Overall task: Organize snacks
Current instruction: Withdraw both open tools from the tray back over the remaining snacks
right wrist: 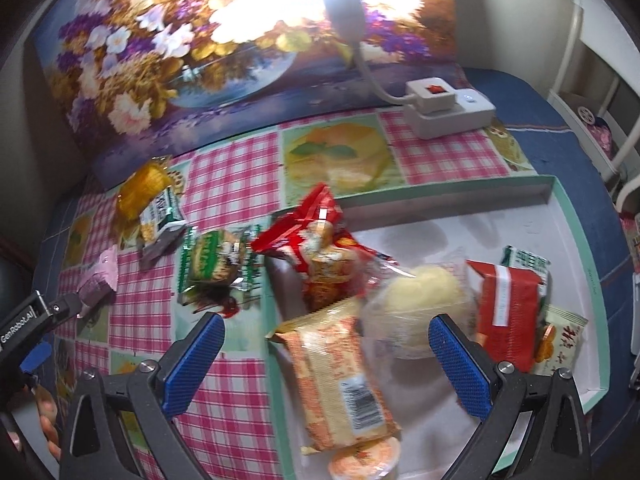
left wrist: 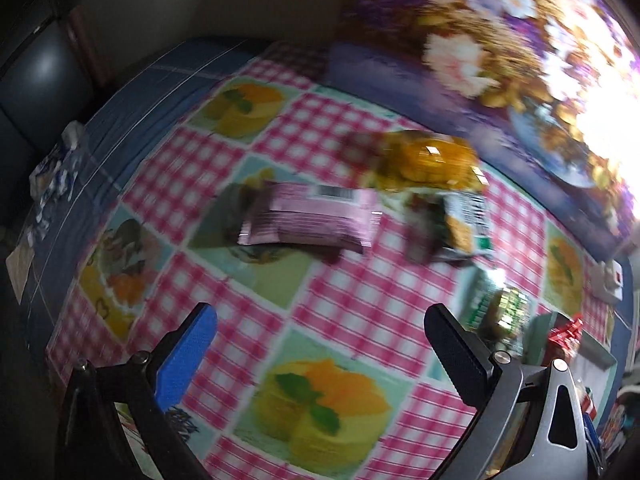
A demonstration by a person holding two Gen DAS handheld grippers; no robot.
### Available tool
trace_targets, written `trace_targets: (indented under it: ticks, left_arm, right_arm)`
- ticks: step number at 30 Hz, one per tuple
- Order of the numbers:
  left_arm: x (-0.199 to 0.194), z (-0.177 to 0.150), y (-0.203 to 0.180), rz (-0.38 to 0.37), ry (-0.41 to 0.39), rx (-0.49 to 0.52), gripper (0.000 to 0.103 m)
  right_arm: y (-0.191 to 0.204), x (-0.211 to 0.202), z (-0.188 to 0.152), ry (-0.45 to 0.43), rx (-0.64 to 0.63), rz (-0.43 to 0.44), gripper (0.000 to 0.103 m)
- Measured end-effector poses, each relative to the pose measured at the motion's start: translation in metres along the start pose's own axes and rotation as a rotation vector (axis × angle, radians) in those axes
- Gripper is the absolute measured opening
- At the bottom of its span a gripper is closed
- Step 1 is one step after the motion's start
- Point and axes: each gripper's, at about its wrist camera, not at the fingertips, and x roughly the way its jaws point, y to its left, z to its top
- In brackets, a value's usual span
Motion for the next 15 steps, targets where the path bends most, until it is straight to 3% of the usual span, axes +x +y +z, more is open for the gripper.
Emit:
trace_targets:
  ticks: [15]
  left_arm:
    - [0.031, 0.022, 0.1, 0.025, -0.013, -0.205, 0.103]
  right_arm:
    - [0.075, 0.012, 0.005, -0.046, -0.135, 0.121, 0.103]
